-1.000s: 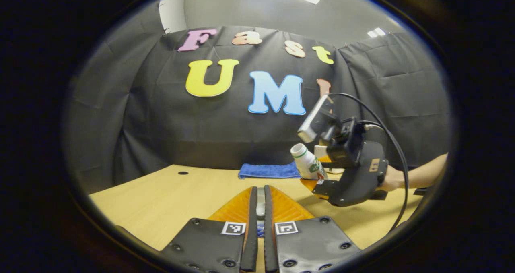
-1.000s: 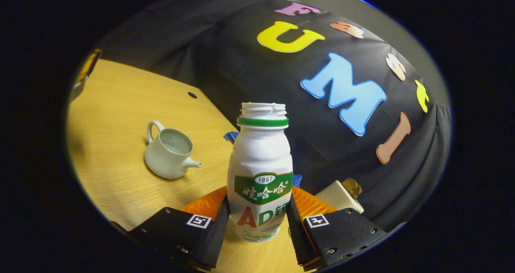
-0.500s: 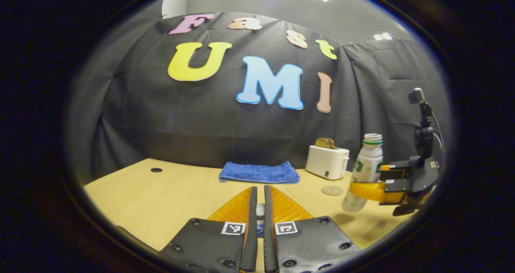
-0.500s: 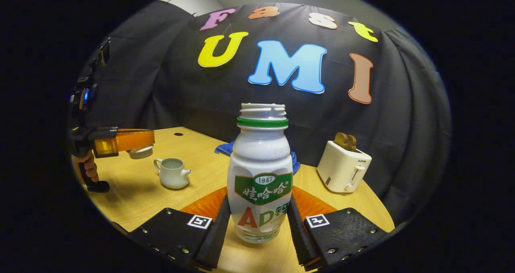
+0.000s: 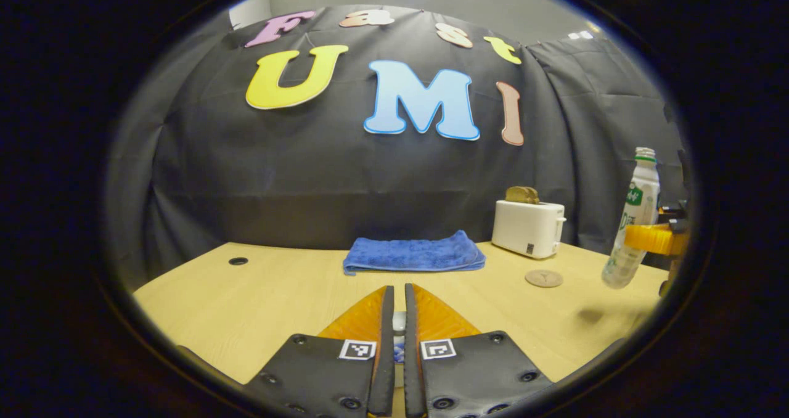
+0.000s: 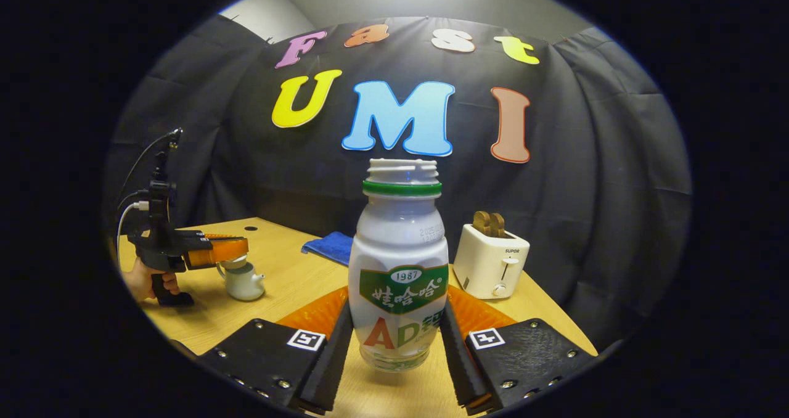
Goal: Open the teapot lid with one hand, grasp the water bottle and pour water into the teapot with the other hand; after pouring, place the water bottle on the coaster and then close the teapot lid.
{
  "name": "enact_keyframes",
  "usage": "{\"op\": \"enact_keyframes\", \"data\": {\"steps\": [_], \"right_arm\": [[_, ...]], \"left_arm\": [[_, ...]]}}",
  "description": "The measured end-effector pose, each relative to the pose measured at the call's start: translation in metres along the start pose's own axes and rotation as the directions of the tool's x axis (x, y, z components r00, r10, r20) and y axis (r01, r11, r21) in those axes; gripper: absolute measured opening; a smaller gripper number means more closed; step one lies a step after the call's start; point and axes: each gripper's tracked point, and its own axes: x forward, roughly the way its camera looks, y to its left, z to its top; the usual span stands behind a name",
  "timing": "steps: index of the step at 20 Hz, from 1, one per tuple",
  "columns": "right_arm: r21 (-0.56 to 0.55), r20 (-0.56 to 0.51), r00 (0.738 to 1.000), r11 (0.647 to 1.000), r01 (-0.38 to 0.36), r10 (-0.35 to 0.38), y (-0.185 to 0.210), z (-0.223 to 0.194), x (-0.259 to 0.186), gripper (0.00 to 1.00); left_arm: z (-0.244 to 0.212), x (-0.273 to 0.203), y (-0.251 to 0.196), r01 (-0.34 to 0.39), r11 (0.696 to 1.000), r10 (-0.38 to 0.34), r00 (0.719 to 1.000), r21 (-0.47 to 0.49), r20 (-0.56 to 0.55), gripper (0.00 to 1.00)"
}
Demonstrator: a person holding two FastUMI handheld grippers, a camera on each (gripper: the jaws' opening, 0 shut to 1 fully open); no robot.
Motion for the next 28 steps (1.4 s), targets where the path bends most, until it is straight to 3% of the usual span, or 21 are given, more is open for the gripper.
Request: {"op": "enact_keyframes", "data": {"steps": [2,3,4,6,7,8,14,17,20,24,25,28], "right_arm": [[-0.009,0.004,1.0,1.0,0.009,-0.009,-0.005,-0.002,0.002,0.7],[-0.011,0.001,1.0,1.0,0.011,-0.011,-0.006,-0.002,0.004,0.7],[-0.011,-0.003,1.0,1.0,0.013,-0.013,-0.007,-0.005,0.006,0.7],[0.003,-0.01,1.0,1.0,0.015,-0.015,-0.009,-0.008,0.014,0.7],[0.007,-0.019,1.0,1.0,0.019,-0.019,-0.012,-0.01,0.02,0.7],[0.015,-0.024,0.999,1.0,0.023,-0.023,-0.016,-0.012,0.026,0.7],[0.093,-0.065,0.994,0.992,0.088,-0.082,-0.056,-0.018,0.08,0.7],[0.085,-0.099,0.991,0.992,0.096,-0.087,-0.059,-0.032,0.106,0.7],[0.087,-0.118,0.988,0.99,0.11,-0.099,-0.057,-0.043,0.126,0.7],[0.078,-0.105,0.985,0.986,0.145,-0.136,-0.064,-0.041,0.14,0.7],[0.075,-0.099,0.985,0.985,0.152,-0.145,-0.066,-0.038,0.144,0.7],[0.091,-0.102,0.98,0.979,0.18,-0.171,-0.073,-0.041,0.159,0.7]], "left_arm": [[-0.008,0.005,0.002,0.0,1.0,0.0,1.0,0.0,-0.02,0.17],[-0.008,0.007,0.0,0.006,1.0,-0.006,1.0,-0.001,-0.018,0.12],[-0.009,0.007,0.001,0.005,1.0,-0.005,1.0,0.004,-0.019,0.17],[-0.01,0.008,0.0,0.005,1.0,-0.005,1.0,0.008,-0.022,0.12],[-0.01,0.009,0.0,0.003,1.0,-0.003,1.0,0.005,-0.02,0.17],[-0.01,0.009,0.0,0.004,1.0,-0.004,1.0,-0.001,-0.017,0.12],[-0.012,0.012,0.003,-0.002,1.0,0.002,1.0,0.001,-0.016,0.17],[-0.019,0.015,0.003,0.008,1.0,-0.009,0.999,-0.018,-0.031,0.13],[-0.019,0.014,0.003,0.011,1.0,-0.012,0.999,-0.022,-0.034,0.17],[-0.009,0.009,-0.002,0.016,1.0,-0.017,1.0,-0.02,-0.009,0.46],[-0.003,0.004,-0.001,0.01,1.0,-0.01,1.0,-0.008,0.007,0.57],[0.027,-0.014,-0.003,-0.002,1.0,0.002,0.996,0.001,0.093,0.79]]}}
